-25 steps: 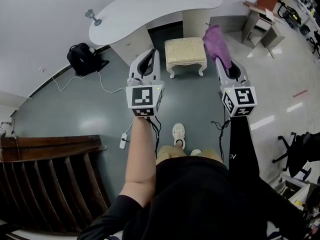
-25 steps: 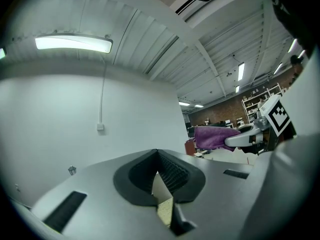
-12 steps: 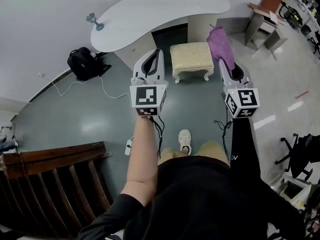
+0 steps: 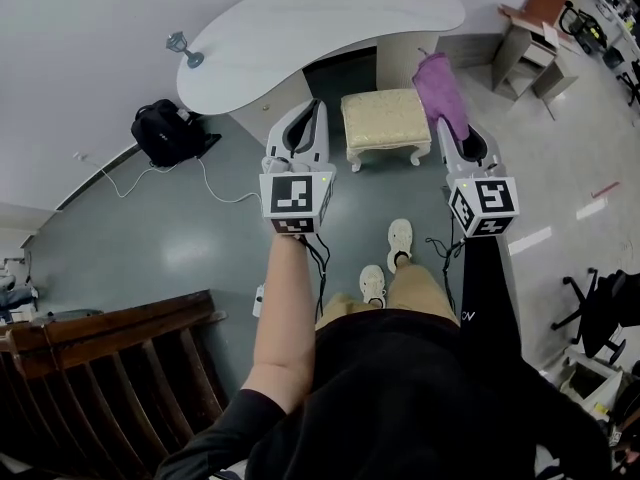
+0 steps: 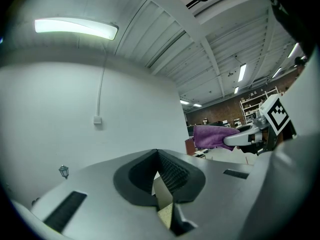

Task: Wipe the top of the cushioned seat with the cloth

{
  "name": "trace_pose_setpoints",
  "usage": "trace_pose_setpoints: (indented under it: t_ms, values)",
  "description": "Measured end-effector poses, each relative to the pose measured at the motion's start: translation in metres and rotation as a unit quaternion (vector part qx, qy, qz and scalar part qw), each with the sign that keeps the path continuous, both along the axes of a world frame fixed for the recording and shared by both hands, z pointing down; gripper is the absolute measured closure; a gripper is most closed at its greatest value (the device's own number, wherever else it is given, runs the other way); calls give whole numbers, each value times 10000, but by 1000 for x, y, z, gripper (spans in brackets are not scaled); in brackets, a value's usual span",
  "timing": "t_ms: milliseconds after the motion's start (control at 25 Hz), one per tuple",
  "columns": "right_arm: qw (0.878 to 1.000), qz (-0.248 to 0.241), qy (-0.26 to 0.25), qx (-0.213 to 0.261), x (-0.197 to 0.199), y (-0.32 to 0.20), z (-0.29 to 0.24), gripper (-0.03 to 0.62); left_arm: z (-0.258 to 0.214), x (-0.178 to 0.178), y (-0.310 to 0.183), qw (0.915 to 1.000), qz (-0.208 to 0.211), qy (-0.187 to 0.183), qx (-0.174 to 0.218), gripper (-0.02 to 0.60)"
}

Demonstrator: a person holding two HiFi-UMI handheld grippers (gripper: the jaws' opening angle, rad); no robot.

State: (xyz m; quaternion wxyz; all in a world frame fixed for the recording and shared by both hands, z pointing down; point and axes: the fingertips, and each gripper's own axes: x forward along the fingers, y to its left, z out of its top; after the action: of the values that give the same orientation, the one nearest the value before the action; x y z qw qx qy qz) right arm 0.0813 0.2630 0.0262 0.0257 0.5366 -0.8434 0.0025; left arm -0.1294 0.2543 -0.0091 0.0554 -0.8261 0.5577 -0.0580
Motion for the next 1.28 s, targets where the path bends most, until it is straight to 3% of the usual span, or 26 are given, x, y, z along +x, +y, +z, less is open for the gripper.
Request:
trace_pose_setpoints:
  t_ms: [280,640,880,1280]
  values:
    - [9999,70,-22,-79,4,-64,17,516,12,5,-65,9999,89,115,-20,578]
    - [9994,-226,21,-264,1,-162,47,516,46,12,-155,9998,-6,123,-151,578]
    - [9963,-490,38,-699,-5,-234,81,516,69,20,-219,9997,-100,-36,-231,578]
    - [9784,-1141,-63,-1723,-17,-312,175,516,147,36,-298,9959,-243,-86,-872,578]
